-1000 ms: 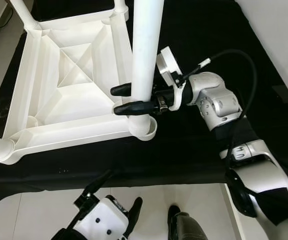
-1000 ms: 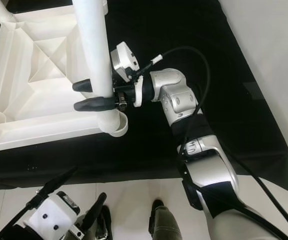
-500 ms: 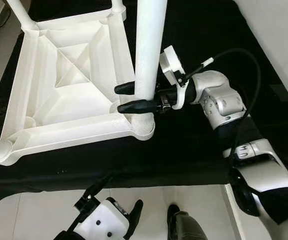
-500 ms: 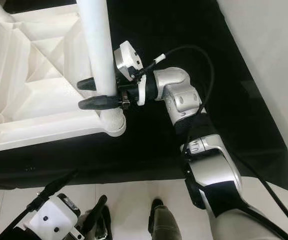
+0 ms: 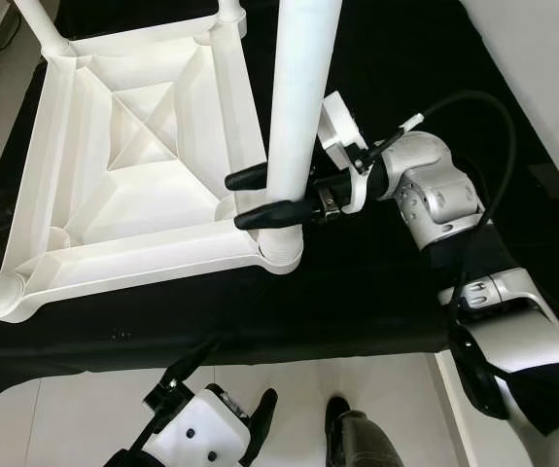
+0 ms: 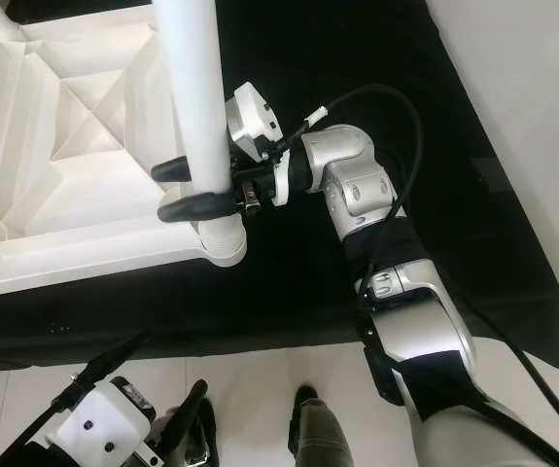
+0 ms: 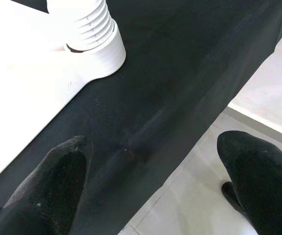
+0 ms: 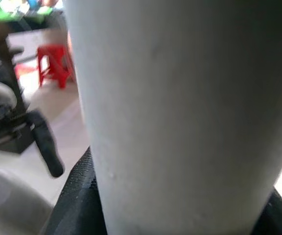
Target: Building children table
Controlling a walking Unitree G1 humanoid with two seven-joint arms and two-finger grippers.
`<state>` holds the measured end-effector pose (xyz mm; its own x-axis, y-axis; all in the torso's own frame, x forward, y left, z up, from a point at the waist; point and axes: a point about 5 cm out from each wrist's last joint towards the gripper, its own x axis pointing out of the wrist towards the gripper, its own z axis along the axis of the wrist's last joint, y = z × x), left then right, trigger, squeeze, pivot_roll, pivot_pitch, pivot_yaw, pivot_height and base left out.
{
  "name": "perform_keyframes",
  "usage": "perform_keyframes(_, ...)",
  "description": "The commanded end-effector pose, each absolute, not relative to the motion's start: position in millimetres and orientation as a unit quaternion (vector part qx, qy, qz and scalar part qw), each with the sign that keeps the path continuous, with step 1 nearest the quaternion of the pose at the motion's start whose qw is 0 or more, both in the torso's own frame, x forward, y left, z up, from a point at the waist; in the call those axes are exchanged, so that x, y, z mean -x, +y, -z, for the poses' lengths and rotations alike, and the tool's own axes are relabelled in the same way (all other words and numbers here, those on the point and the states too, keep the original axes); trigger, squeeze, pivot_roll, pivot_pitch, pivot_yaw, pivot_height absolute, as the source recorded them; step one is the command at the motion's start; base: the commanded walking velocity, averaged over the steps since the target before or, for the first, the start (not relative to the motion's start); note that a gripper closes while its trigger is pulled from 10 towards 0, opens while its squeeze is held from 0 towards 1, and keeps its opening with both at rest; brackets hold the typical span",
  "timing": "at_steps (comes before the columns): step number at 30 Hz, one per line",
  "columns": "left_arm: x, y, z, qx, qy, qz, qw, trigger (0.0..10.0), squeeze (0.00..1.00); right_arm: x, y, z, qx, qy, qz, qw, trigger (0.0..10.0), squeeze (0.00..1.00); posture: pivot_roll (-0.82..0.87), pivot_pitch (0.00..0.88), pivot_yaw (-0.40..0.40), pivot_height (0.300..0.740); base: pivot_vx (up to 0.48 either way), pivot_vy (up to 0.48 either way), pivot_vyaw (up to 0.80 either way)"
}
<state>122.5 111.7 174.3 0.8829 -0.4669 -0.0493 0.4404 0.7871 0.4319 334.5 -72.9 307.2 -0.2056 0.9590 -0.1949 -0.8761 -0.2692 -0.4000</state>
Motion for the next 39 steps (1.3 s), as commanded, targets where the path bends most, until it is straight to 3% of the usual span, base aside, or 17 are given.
perform_keyframes(1,-119.7,112.7,-173.9,-0.229,-0.023,0.243,0.942,10.0,0.00,-330.9,-71.6,-286.7,0.215,-0.053,-0.792,0.569,10.0,0.00,0.08,0.377,0.044,0.740,0.000,0.000,0.00)
perform_keyframes(7,-120.0,112.3,-173.5,-0.228,-0.023,0.243,0.943,10.0,0.00,-328.3,-65.3,-279.8,0.228,-0.035,-0.799,0.555,10.0,0.00,0.08,0.372,0.044,0.740,0.000,0.000,0.00)
perform_keyframes(26,-120.9,112.4,-173.6,-0.228,-0.024,0.241,0.943,10.0,0.00,-332.4,-64.7,-286.2,0.176,-0.013,-0.805,0.567,10.0,0.00,0.07,0.378,0.044,0.740,0.000,0.000,0.00)
perform_keyframes(27,-121.4,112.3,-173.6,-0.228,-0.025,0.241,0.943,10.0,0.00,-340.6,-57.4,-284.4,0.151,-0.008,-0.780,0.607,10.0,0.00,0.07,0.380,0.041,0.740,0.000,0.000,0.00)
perform_keyframes(38,-121.9,112.1,-174.1,-0.228,-0.026,0.239,0.944,10.0,0.00,-345.6,-51.0,-267.8,0.127,-0.014,-0.728,0.674,10.0,0.00,0.07,0.384,0.040,0.740,0.000,0.000,0.00)
perform_keyframes(39,-122.2,111.8,-173.9,-0.228,-0.026,0.239,0.944,10.0,0.00,-345.4,-52.0,-264.7,0.119,-0.016,-0.712,0.692,10.0,0.00,0.07,0.384,0.037,0.740,0.000,0.000,0.00)
